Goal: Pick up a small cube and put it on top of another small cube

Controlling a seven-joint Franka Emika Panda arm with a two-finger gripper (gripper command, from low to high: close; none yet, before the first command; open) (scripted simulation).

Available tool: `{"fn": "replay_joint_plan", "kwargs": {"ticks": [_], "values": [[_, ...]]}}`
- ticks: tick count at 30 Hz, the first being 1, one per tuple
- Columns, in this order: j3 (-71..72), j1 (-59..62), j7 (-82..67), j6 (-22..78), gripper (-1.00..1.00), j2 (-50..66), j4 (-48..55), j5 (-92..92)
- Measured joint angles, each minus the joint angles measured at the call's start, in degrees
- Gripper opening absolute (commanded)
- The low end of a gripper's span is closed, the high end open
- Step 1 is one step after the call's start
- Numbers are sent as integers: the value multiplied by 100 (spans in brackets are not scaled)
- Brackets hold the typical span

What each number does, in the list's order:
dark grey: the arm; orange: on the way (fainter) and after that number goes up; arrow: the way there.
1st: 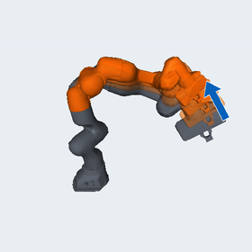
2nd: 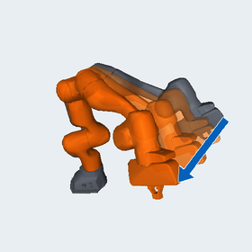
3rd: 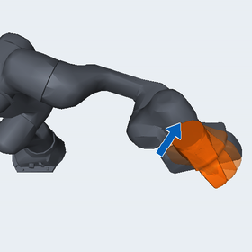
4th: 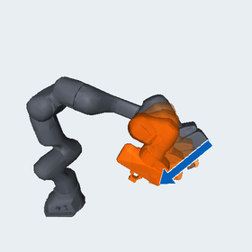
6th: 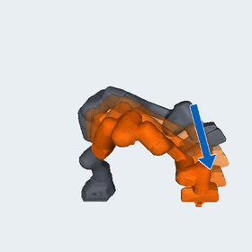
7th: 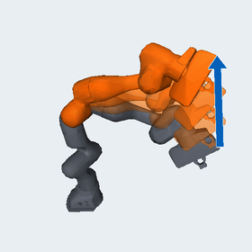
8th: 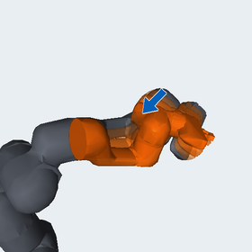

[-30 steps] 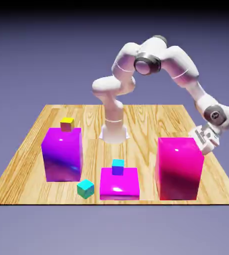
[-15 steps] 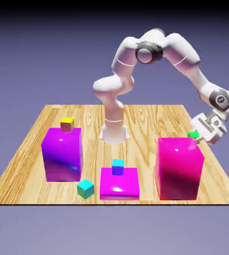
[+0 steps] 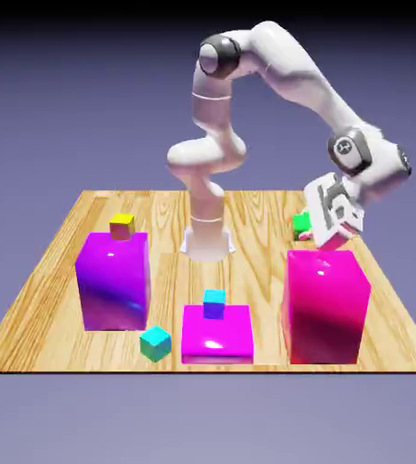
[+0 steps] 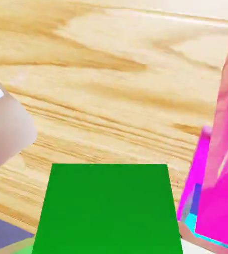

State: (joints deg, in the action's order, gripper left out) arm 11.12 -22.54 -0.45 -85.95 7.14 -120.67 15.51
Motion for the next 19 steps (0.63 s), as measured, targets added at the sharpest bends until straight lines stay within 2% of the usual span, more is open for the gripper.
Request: {"fn": "replay_joint_plan", "kwargs": {"ticks": [10,12,15,16,19], "values": [[-801,1105,2392,-974,-100,680,-112,516],[-831,1010,2421,-1046,-100,739,-116,672],[-939,1130,2573,-1792,-100,924,-677,860],[-963,1156,2607,-1959,100,965,-802,902],[-927,1117,2560,-1713,100,904,-616,854]]}}
